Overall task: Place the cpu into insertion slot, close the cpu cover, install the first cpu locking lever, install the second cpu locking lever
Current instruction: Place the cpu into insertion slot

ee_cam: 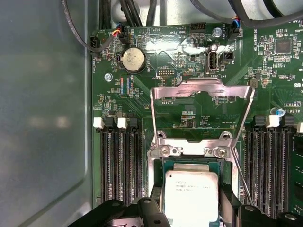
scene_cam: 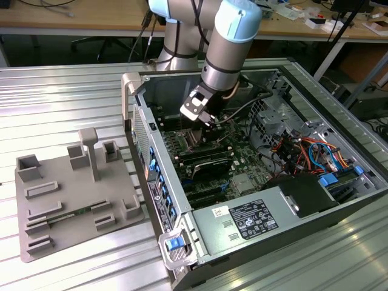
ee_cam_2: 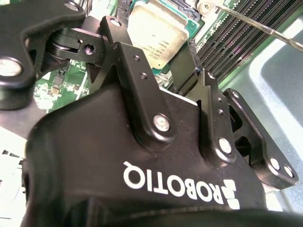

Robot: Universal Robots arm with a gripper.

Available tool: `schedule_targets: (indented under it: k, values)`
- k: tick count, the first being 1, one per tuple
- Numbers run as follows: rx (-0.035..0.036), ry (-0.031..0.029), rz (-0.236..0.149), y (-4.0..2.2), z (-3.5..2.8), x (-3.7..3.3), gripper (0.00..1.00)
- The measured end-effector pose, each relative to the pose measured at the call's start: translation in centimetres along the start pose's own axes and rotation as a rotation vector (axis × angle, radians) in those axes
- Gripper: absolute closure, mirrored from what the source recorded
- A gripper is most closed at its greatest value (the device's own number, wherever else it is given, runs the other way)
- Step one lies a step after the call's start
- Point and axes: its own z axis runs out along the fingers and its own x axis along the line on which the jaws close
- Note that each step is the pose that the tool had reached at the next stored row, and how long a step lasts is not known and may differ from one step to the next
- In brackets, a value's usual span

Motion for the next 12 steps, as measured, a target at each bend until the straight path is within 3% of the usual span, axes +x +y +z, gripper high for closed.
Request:
schedule_targets:
  k: [12]
  values:
    - [0.0, 0.0, 0.001, -0.12, 0.36, -0.01, 0.44]
